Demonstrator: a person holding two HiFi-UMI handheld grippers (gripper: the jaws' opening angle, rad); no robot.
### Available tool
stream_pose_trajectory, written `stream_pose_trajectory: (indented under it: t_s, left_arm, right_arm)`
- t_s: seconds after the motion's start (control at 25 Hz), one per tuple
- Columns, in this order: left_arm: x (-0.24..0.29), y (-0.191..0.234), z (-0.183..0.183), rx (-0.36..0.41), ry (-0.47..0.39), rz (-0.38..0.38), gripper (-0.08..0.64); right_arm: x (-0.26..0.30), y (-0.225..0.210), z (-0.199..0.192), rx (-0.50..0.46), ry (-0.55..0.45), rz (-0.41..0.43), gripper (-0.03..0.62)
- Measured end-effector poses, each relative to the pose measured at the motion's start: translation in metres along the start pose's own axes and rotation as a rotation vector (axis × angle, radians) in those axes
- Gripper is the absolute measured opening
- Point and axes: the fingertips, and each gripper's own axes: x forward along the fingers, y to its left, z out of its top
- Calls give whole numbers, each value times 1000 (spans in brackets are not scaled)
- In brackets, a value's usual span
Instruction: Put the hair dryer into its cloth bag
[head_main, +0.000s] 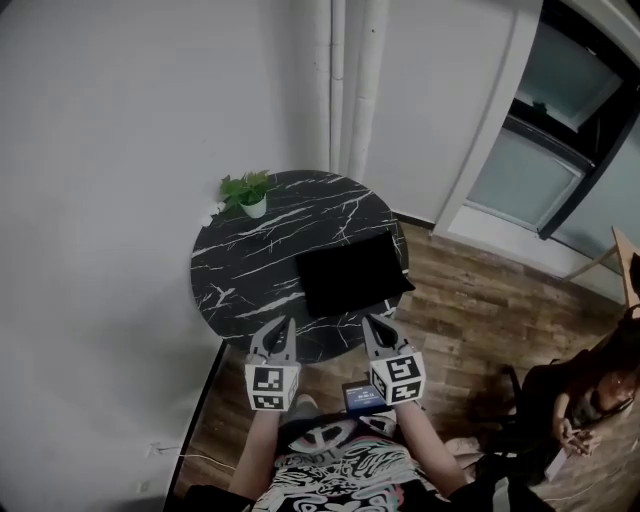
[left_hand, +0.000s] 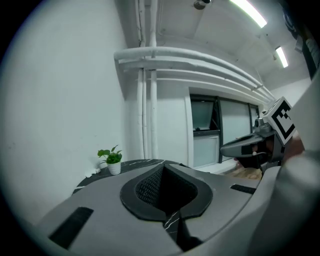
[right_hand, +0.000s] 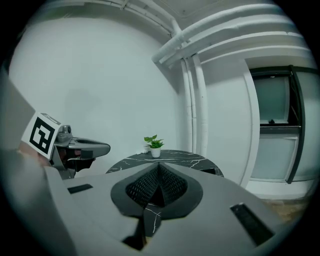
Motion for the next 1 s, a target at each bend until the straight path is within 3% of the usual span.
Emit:
stream_pose_trajectory:
  t_s: [0.16,0.44,1.0]
  left_arm:
    - [0,4,-4,-31,12,21,14]
    - [1,2,-7,12,24,10,14]
    - [4,8,-14,4,29,20,14]
  right_arm:
    - [-4,-6,1,-4,-2,-15,18]
    - [-1,-12,-1,-1,3,-27,18]
    - [5,-13,0,-6,-4,-26,18]
